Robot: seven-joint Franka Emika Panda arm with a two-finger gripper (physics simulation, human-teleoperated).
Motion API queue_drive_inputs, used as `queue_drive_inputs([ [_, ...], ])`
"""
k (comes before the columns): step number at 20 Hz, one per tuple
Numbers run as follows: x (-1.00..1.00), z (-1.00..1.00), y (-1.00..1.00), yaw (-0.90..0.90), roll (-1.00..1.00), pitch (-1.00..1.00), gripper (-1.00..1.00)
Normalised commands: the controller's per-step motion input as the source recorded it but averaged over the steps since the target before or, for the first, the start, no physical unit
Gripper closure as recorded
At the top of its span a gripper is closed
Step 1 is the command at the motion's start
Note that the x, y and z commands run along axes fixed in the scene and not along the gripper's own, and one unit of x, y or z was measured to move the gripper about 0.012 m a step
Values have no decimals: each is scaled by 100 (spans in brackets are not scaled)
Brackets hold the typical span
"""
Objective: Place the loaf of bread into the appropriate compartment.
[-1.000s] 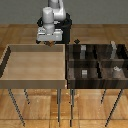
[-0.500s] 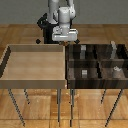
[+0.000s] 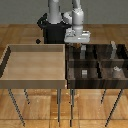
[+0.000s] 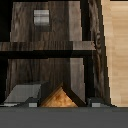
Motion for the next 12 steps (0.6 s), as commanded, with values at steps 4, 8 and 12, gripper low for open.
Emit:
queue_drive_inputs([
  [4,100,0,0,0,0,0,100],
  [8,100,0,0,0,0,0,100],
  [12,100,0,0,0,0,0,100],
])
